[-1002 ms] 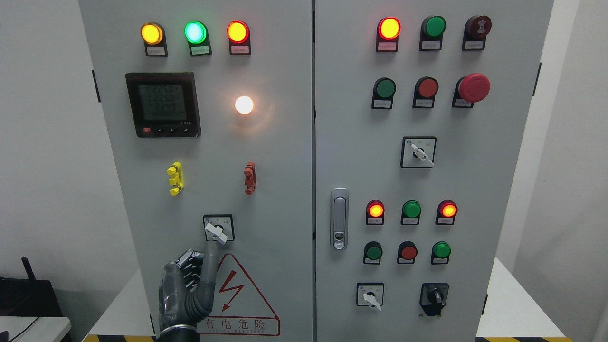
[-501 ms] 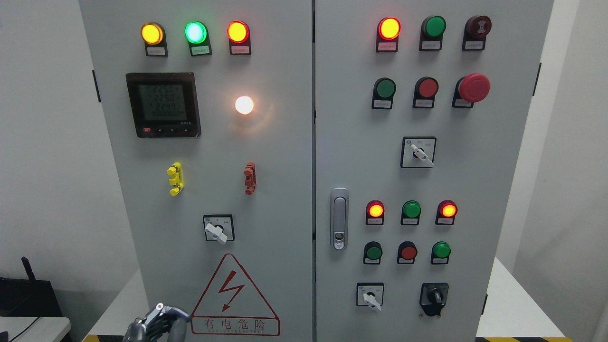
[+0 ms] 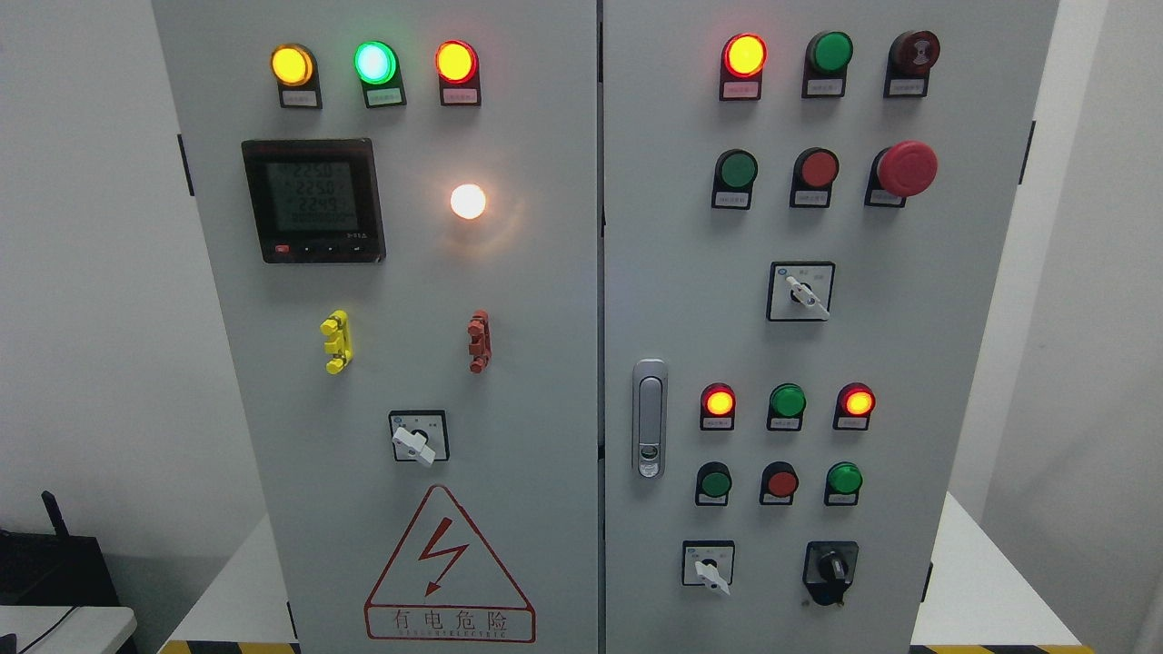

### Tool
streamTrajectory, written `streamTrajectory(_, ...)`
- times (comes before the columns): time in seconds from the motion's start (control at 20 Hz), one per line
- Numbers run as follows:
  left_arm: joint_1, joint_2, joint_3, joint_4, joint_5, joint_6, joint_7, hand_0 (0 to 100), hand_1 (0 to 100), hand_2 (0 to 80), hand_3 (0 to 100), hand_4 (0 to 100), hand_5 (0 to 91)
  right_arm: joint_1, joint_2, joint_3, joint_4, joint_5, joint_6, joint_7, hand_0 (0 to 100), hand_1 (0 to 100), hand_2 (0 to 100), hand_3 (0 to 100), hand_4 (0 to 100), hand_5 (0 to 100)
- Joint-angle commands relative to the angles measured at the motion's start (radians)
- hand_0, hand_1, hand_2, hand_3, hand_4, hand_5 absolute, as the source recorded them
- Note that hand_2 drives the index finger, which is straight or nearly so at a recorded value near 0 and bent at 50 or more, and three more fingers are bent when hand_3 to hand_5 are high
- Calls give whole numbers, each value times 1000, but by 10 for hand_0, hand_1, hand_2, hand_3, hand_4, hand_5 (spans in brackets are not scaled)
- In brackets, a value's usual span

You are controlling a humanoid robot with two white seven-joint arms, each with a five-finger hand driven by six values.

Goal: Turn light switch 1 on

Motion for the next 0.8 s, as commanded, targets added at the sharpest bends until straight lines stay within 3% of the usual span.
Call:
streamTrajectory(0.0,61,28,253,627,13,-8,-2,30,90,142,331,405,234,0,0,20,0,-26,1,1,120,389,0,0,0,0)
streamTrajectory(0.05,68,34,251,675,10,-3,-3,34,89,141,331,405,235,0,0,20,0,-26,1,1,120,389,0,0,0,0)
streamTrajectory(0.15,71,47,247,754,5,3,-16,136,56,30,231,323,211,0,0,20,0,-26,1,1,120,389,0,0,0,0)
streamTrajectory(0.4,87,70,233,964,-62,3,-34,259,68,0,33,181,139,0,0,20,0,-26,1,1,120,389,0,0,0,0)
streamTrajectory(0.55,87,90,189,1112,-111,4,-42,302,73,0,0,122,114,0,0,20,0,-26,1,1,120,389,0,0,0,0)
streamTrajectory(0.75,73,100,25,1250,-111,32,-56,350,66,0,0,90,109,0,0,20,0,-26,1,1,120,389,0,0,0,0)
